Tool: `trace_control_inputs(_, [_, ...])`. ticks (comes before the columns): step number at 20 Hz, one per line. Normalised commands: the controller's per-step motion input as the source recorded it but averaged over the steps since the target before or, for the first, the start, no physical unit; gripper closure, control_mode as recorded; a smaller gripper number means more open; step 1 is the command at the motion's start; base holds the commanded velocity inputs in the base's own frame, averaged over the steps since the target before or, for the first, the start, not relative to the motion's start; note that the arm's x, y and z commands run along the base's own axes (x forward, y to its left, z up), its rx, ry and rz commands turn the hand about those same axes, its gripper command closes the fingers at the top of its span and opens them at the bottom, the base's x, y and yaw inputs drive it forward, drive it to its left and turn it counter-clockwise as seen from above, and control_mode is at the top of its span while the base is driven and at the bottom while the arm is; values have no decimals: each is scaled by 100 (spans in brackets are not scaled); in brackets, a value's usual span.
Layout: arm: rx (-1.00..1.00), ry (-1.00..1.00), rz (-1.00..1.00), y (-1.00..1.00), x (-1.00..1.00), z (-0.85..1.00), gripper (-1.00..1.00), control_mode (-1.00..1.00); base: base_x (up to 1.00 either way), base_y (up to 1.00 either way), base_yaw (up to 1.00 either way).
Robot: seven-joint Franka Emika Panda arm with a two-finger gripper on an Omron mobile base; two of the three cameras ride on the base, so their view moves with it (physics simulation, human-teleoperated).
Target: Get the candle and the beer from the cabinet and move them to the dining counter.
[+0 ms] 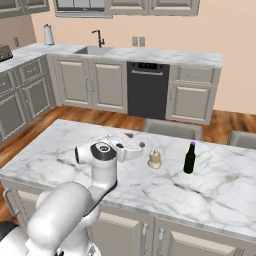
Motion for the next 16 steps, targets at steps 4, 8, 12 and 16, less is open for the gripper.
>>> trace_control_inputs(4, [0, 0, -3, 20, -45, 92, -100, -100, 0, 0, 0])
trace_control_inputs(8, [0, 0, -4, 12, -59, 84, -100, -100, 0, 0, 0])
trace_control_inputs(12, [0, 0, -4, 9, -77, 78, -100, -100, 0, 0, 0])
trace_control_inputs(16, [0, 0, -4, 7, -87, 79, -100, -100, 0, 0, 0])
